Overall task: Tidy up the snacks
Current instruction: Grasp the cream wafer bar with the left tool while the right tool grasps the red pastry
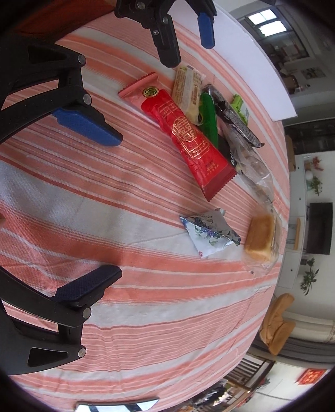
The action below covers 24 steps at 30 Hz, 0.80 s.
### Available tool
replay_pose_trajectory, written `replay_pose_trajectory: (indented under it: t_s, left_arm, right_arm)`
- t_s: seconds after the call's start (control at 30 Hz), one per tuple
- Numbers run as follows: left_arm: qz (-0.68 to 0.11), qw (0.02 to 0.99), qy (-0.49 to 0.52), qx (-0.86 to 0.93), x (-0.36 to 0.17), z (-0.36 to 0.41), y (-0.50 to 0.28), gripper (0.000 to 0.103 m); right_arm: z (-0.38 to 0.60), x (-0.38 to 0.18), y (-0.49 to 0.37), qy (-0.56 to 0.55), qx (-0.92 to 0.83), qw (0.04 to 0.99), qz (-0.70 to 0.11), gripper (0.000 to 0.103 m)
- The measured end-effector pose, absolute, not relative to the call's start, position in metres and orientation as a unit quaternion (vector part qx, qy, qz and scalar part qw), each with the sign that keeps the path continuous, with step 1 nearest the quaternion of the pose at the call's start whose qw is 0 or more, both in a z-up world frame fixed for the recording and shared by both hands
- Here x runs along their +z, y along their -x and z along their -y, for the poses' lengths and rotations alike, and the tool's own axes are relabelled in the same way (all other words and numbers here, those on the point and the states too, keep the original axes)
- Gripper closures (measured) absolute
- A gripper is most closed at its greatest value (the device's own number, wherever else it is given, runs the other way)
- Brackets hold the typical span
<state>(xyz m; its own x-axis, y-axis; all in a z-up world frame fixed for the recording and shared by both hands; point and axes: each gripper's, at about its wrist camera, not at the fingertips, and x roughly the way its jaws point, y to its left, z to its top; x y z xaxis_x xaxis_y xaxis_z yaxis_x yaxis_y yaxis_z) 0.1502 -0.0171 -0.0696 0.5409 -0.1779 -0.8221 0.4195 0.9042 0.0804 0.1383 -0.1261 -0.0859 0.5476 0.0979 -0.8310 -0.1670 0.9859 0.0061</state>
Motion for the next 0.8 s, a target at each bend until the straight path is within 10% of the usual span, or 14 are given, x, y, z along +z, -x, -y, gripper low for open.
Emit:
replay_pose_trajectory:
  t_s: [0.8]
  left_arm:
    - [-0.493, 0.805, -0.183, -0.274, -0.087, 0.062, -0.155, 0.001]
  right_arm:
    - [0.148, -0.082, -0.146, -0.02, 0.052, 0.876, -0.478, 0.008]
